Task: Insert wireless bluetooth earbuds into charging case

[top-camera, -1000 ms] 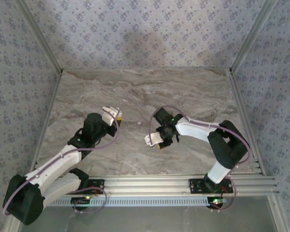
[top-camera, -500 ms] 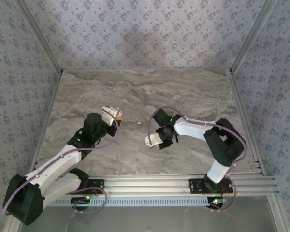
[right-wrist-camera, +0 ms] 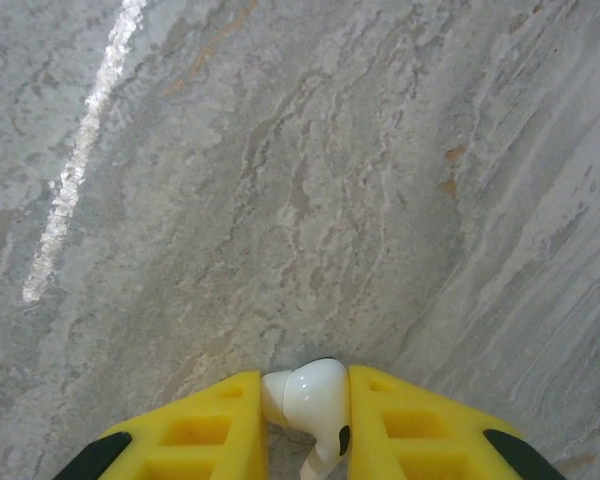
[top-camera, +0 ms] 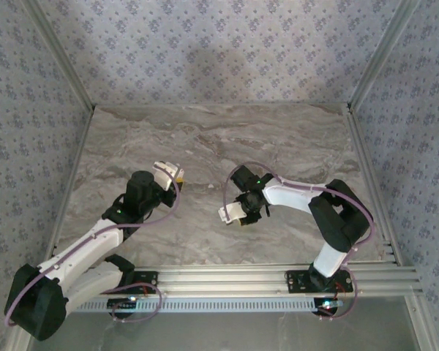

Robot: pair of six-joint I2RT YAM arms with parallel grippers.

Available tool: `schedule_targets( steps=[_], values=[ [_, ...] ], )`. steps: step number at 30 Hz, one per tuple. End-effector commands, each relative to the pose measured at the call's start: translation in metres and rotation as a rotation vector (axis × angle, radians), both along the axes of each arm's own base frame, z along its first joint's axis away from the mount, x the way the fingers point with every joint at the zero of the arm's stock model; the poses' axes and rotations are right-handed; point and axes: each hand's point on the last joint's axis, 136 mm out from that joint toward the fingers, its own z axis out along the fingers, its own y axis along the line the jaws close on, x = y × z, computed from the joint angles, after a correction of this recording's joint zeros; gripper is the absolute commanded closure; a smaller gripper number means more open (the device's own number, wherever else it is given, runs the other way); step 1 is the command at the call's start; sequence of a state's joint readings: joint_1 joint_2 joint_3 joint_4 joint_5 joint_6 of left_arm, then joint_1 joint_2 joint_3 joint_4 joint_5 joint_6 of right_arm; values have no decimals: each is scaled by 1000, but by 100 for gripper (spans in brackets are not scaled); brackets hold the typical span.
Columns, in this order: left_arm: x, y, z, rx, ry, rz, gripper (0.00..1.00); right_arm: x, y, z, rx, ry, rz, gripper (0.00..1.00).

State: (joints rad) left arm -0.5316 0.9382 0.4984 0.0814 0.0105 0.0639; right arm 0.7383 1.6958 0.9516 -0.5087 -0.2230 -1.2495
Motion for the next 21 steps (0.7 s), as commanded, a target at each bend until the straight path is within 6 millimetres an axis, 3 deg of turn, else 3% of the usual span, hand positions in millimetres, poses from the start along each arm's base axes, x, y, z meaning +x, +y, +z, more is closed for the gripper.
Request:
schedule_targets(
  steps=[1,5,10,21],
  values=[
    [2,-3,14,-38,-38,-11,89,5,6,1,16,-12,-6,80],
    [-1,-8,14,-58,-49,-42,89,5,9,12,48,-3,-45,81],
    [-7,-20,16,-100,-71,-113,89,13,20,44,179,-7,-158,81],
    [-23,-64,40,-235,-192,-340,89,35,43,174,684,-13,-423,80]
  ],
)
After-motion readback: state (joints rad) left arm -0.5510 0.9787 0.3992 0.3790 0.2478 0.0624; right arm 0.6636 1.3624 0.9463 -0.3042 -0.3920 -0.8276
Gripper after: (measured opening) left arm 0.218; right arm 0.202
